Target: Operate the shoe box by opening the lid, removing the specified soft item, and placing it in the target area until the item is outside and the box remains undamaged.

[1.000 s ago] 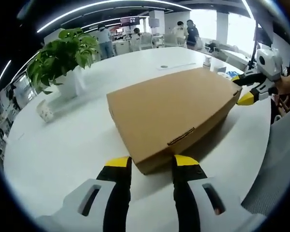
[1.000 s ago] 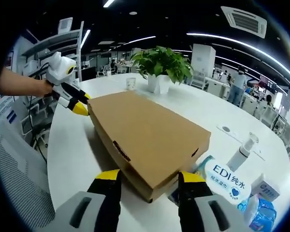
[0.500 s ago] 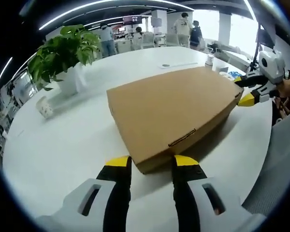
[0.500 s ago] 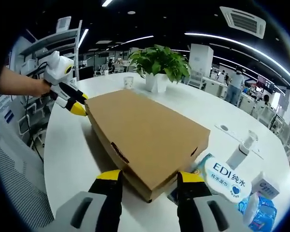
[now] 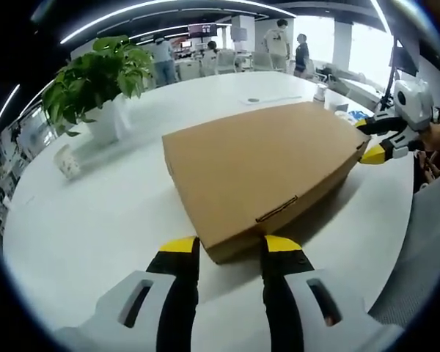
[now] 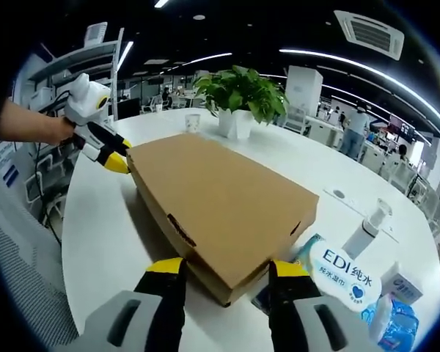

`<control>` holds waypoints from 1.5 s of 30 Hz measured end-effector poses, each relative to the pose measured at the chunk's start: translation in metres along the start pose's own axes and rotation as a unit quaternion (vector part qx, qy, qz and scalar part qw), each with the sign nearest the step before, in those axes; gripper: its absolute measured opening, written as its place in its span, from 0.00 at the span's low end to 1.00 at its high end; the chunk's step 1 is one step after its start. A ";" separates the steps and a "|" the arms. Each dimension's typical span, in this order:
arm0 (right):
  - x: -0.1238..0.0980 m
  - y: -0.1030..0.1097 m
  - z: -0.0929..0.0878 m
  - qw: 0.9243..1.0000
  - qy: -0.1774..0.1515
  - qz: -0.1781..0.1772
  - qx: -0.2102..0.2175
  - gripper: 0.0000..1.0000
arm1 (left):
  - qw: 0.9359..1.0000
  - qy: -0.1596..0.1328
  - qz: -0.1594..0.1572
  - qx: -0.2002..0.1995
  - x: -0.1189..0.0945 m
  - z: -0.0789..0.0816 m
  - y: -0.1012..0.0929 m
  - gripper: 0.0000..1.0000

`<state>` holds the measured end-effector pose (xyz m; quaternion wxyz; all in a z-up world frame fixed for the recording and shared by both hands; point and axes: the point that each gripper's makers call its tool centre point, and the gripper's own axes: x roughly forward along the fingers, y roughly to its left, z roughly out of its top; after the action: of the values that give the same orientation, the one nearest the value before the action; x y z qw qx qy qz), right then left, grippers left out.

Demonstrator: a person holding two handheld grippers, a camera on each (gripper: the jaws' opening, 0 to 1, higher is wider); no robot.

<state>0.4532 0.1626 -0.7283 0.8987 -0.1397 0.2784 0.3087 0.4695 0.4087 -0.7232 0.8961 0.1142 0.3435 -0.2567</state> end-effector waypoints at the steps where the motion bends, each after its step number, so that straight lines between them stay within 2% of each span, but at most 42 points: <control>1: 0.001 -0.001 0.001 1.000 0.000 0.000 0.001 0.42 | 1.000 0.000 0.000 0.000 0.001 0.000 0.001 0.32; 30: 0.022 -0.024 0.014 1.000 0.008 0.003 0.000 0.42 | 1.000 0.003 0.000 -0.001 0.021 0.018 0.016 0.32; 45: 0.022 -0.023 0.014 1.000 0.010 0.003 0.008 0.43 | 1.000 0.010 0.000 -0.003 0.022 0.018 0.018 0.33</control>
<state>0.4885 0.1613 -0.7280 0.8960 -0.1343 0.2905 0.3079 0.5031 0.4082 -0.7242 0.8929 0.1140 0.3532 -0.2550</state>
